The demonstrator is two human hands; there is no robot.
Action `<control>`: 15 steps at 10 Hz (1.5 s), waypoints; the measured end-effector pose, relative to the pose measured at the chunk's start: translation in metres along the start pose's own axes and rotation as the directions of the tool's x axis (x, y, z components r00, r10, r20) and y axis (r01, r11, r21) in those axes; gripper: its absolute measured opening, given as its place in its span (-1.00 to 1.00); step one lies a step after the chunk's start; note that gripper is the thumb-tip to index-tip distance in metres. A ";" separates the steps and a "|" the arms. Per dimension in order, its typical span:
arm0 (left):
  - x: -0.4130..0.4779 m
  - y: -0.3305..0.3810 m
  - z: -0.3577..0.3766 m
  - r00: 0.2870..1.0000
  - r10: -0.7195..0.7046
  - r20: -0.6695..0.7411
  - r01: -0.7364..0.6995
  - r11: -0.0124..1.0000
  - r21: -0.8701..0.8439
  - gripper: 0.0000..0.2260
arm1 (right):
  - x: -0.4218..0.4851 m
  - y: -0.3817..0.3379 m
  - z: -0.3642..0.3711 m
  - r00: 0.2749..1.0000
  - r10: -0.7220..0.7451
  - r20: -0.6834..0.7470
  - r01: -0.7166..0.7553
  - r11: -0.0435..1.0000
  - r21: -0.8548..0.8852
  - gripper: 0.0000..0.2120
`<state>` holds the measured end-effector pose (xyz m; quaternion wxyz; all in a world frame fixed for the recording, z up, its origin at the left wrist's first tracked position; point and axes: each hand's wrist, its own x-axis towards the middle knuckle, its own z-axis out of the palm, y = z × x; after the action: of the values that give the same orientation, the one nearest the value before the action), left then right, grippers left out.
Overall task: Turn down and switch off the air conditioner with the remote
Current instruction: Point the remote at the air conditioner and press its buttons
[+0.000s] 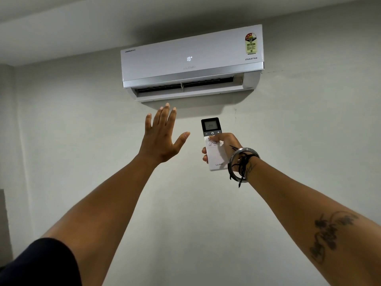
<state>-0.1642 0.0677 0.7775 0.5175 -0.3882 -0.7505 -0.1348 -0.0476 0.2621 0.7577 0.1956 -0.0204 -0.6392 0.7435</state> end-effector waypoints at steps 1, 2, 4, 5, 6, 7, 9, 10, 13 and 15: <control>-0.001 0.000 0.001 1.000 -0.005 0.002 0.005 1.000 -0.003 -0.28 | 0.001 0.001 -0.001 1.000 0.004 0.010 -0.004 1.000 -0.004 -0.88; -0.002 0.000 0.002 1.000 -0.003 0.010 0.003 1.000 -0.009 -0.28 | 0.002 0.004 -0.001 1.000 0.011 0.008 -0.011 1.000 0.002 -0.89; 0.000 -0.003 0.003 1.000 0.001 0.006 -0.001 1.000 -0.007 -0.28 | 0.004 0.004 0.001 1.000 0.007 0.025 -0.008 1.000 0.016 -0.86; 0.002 -0.002 0.003 1.000 -0.007 0.006 0.007 1.000 -0.006 -0.28 | 0.004 0.002 0.004 0.999 -0.012 0.039 0.011 1.000 0.024 -0.84; 0.002 -0.003 0.003 1.000 -0.007 0.006 0.007 1.000 -0.007 -0.28 | 0.004 0.000 0.008 0.999 -0.034 0.037 0.033 0.999 0.025 -0.84; 0.003 -0.005 0.004 1.000 -0.006 -0.002 0.006 1.000 -0.008 -0.28 | 0.004 -0.002 0.010 0.998 -0.040 0.039 0.038 0.998 0.047 -0.83; 0.008 -0.009 0.001 1.000 0.000 -0.021 0.000 1.000 -0.004 -0.28 | 0.008 -0.004 0.013 0.999 -0.029 0.037 0.027 0.999 0.037 -0.80; 0.009 -0.010 0.002 1.000 0.000 -0.027 0.000 1.000 0.000 -0.28 | 0.011 -0.005 0.013 0.998 -0.042 0.041 0.043 0.999 -0.023 -0.79; 0.008 -0.009 0.007 1.000 0.006 -0.019 -0.007 1.000 -0.007 -0.28 | 0.014 -0.003 0.012 0.989 -0.146 0.021 0.147 0.978 -0.146 -0.83; 0.010 -0.005 0.010 1.000 0.014 -0.011 -0.014 1.000 0.001 -0.26 | 0.015 0.000 0.011 0.978 -0.209 0.022 0.210 0.960 -0.185 -0.76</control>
<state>-0.1758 0.0743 0.7828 0.5227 -0.3926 -0.7450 -0.1328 -0.0649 0.2564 0.7634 0.2696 0.0299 -0.7048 0.6554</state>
